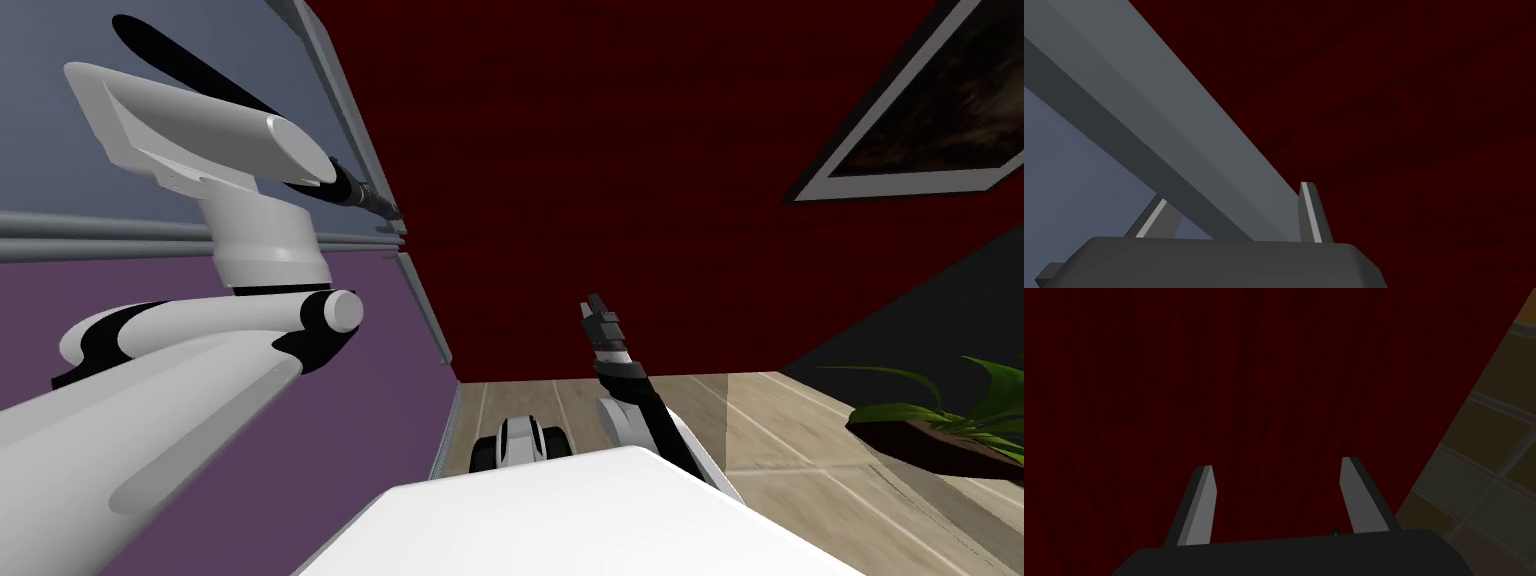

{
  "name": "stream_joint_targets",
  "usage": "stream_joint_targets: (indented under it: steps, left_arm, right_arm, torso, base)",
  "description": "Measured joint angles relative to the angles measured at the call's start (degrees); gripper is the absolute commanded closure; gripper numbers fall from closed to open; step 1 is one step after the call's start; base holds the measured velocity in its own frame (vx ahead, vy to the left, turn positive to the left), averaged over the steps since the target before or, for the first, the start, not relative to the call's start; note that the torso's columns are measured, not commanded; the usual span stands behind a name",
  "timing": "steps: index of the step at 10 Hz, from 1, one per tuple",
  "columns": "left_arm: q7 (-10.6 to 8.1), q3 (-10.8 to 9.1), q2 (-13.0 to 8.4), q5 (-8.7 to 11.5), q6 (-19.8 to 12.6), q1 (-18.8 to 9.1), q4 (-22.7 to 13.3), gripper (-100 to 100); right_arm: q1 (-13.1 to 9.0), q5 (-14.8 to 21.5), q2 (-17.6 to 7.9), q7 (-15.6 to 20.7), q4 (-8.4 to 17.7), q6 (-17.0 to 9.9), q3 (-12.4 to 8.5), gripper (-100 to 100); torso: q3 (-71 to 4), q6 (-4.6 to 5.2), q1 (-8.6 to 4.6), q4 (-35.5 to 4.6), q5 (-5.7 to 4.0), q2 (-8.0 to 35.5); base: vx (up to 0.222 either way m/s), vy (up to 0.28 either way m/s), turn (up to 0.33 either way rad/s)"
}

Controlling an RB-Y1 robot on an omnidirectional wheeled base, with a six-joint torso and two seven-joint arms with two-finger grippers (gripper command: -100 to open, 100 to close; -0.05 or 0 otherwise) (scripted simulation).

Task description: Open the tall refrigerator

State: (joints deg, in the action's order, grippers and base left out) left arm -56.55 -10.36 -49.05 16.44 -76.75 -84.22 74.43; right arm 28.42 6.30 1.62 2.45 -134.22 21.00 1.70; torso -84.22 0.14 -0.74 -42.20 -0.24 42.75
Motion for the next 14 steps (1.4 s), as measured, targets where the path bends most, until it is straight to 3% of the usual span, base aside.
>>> stream_joint_targets:
  steps: [3,14]
  left_arm:
    - [0.17,0.33,2.5,3.0,-1.5,-0.8,0.7,100]
    - [-0.71,0.73,9.4,11.7,-5.3,-2.3,7.4,100]
  right_arm:
    - [0.0,0.0,0.0,0.0,0.0,0.0,0.0,0]
    - [0.0,0.0,0.0,0.0,0.0,0.0,0.0,0]
  torso:
    - [-0.2,-0.37,0.69,-0.3,0.07,-0.2]
    - [-0.1,-0.25,0.65,-0.2,0.22,-0.1]
  base:
    - [-0.213,-0.112,-0.107]
    - [-0.188,-0.060,-0.092]
